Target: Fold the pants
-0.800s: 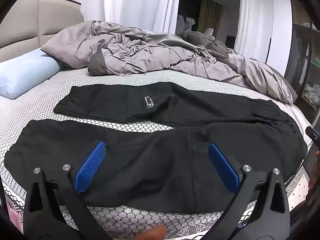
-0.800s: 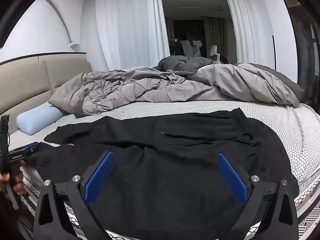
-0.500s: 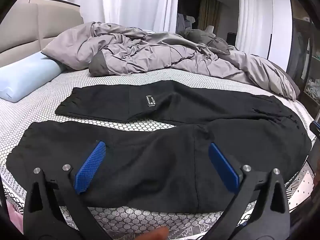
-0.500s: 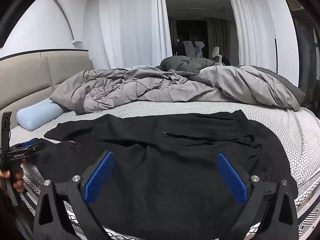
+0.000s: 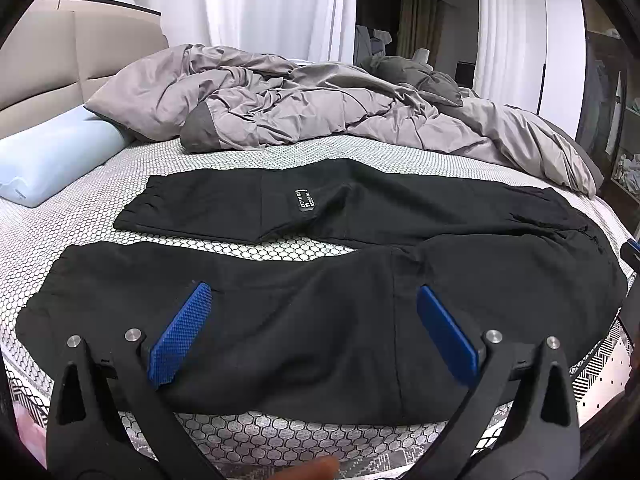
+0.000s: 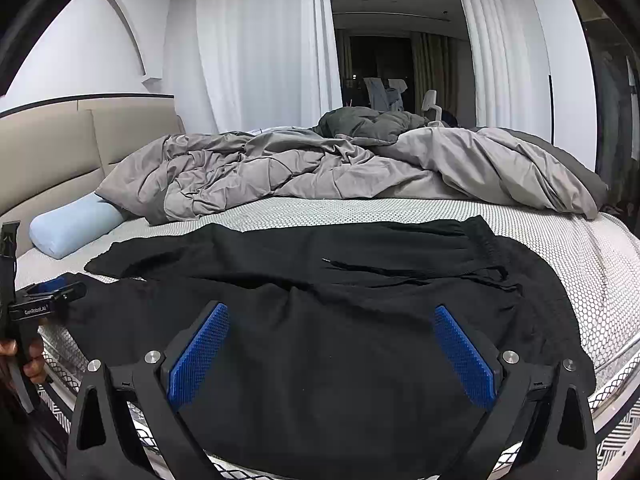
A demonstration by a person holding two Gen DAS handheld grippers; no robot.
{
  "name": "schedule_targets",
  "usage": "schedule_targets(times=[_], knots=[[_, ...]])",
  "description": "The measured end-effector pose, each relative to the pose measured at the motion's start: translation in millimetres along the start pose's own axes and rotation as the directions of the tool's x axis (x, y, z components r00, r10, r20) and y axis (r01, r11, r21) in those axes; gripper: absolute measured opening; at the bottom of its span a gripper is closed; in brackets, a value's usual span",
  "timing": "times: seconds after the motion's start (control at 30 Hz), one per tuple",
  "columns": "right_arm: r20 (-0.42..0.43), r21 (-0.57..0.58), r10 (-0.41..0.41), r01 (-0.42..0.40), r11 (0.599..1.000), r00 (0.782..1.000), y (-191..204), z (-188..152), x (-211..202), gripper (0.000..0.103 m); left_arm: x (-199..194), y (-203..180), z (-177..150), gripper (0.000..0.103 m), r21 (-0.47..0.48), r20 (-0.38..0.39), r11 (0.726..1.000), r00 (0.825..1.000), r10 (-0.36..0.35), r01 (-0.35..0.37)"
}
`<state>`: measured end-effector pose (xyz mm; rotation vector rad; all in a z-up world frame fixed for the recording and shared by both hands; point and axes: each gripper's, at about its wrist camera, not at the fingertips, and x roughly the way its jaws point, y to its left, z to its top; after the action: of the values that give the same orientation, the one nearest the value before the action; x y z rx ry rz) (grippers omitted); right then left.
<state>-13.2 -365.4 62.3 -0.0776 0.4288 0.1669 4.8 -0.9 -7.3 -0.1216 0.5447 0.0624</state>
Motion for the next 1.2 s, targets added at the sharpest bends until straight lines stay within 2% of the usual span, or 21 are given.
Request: schedule_targets(times=[1.2], knots=[[-0.008, -0.004, -0.011, 0.011, 1.000, 1.000, 2.1, -0.2, 2.6, 0.103, -1.6, -1.3, 0.1, 0.102, 0.011, -0.003, 1.000, 1.000, 0.006, -0.006]])
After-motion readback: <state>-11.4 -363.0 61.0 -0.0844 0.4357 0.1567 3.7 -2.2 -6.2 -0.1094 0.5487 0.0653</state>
